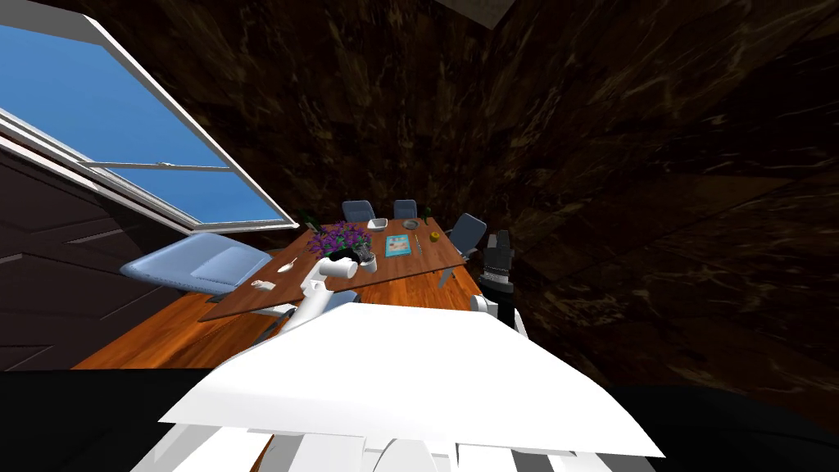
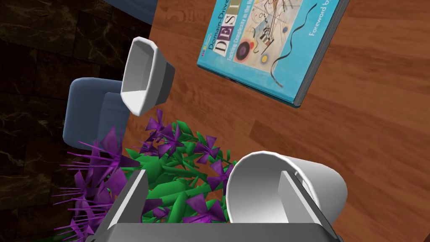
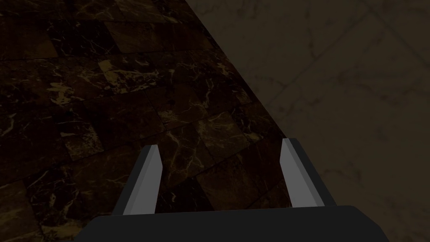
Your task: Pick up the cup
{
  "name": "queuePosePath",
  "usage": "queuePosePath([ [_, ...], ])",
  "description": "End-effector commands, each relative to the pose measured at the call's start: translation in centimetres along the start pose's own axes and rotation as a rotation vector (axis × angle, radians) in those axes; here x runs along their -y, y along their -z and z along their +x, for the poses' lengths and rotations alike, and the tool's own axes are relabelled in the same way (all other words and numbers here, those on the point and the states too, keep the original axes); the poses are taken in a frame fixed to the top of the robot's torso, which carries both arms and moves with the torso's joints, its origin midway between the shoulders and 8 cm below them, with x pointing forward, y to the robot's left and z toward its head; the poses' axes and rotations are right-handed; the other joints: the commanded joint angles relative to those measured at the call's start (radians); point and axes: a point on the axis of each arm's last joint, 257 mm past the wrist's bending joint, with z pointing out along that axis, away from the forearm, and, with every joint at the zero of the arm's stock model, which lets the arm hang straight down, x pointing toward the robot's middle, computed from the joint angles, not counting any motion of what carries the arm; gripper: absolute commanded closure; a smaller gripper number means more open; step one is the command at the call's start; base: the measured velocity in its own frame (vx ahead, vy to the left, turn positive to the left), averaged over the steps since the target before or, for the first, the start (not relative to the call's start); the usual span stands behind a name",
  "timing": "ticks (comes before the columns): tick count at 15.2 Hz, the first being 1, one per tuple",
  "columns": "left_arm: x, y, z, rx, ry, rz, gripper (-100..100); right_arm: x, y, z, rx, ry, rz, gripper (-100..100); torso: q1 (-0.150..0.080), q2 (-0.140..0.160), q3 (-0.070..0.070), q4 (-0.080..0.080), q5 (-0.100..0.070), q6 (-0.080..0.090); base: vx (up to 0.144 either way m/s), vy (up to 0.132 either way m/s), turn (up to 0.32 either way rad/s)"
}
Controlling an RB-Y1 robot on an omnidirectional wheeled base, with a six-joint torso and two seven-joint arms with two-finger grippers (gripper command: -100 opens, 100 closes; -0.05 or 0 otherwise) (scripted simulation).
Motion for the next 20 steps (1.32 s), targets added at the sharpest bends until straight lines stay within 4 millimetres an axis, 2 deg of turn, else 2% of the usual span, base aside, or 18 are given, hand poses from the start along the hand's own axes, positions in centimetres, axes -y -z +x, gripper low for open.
queuePosePath([
  [1, -0.8, -0.3, -0.8, 0.029, 0.031, -0.042, -100, 0.0, 0.0, 0.0, 0.000, 0.000, 0.000, 0, 0.000, 0.000, 0.000, 0.000, 0.000, 0.000, 0.002, -0.006, -0.087],
  [10, -3.3, -1.0, -3.2, 0.132, 0.148, -0.182, -100, 0.0, 0.0, 0.0, 0.000, 0.000, 0.000, 0, 0.000, 0.000, 0.000, 0.000, 0.000, 0.000, 0.002, -0.002, -0.049],
  [20, -6.5, -0.4, -5.7, 0.260, 0.253, -0.339, -100, 0.0, 0.0, 0.0, 0.000, 0.000, 0.000, 0, 0.001, 0.000, 0.000, 0.000, 0.000, 0.000, 0.006, 0.007, -0.049],
])
